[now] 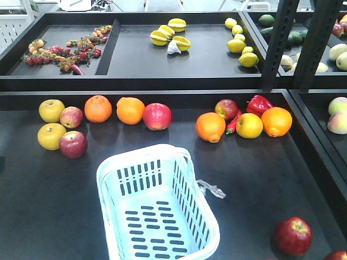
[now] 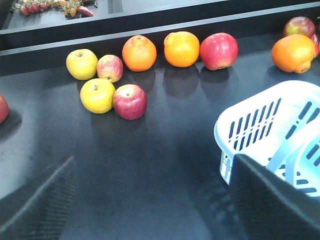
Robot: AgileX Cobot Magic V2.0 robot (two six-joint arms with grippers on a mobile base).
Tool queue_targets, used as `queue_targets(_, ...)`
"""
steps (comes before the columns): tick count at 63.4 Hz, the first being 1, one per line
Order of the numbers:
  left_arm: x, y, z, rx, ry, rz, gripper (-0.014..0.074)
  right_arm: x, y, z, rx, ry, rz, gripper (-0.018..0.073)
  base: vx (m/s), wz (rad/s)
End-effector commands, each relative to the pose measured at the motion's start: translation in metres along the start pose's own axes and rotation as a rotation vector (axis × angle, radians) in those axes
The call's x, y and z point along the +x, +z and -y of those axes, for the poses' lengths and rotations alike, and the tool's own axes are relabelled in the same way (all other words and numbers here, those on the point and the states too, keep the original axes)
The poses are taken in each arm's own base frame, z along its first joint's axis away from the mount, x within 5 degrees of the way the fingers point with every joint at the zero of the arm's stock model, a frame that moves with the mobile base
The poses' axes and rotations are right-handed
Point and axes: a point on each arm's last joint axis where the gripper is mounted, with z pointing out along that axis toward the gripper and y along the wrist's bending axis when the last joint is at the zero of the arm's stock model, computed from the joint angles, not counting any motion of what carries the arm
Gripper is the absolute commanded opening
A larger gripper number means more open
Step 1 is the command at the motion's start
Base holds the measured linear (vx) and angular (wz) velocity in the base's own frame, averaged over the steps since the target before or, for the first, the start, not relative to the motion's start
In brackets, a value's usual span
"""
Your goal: Pick three apples into basket with both arms
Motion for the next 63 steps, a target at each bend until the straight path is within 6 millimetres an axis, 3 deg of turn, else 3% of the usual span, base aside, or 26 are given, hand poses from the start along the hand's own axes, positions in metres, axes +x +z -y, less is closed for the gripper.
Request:
queue_targets(1,-0.011,-0.005,0.0,0.013,-0.003,0.08,0.0586,-0.008,-0.006,0.0,0.002,-0.018,0.039,0.0415,0.0,0.0)
queue_targets(10,-0.011,-0.005,0.0,0.013,-0.003,0.08,0.0586,-0.008,-0.006,0.0,0.001,-0.038,0.036,0.0609,0.0,0.0)
queue_targets(18,-0.011,-0.005,0.0,0.013,-0.003,0.08,0.0586,-0.005,-0.006,-0.002,-0.026,-0.092,0.013,0.0693,0.0,0.0)
queue_targets(30,-0.011,-0.005,0.0,0.013,-0.003,0.08,0.0586,-0.009,0.002,-0.01,-0.131,-0.182,-0.027,0.0677,0.0,0.0)
queue_targets(46,-0.011,-0.005,0.0,0.013,-0.003,0.08,0.0586,-0.026,0.038,-0.016,-0.245,-0.267,-0.153,0.0652,0.0,0.0)
queue_targets(63,-0.011,-0.005,0.0,0.013,-0.003,0.08,0.0586,-0.031,0.078,-0.037,-0.196,-0.485,-0.314,0.0648,0.0,0.0)
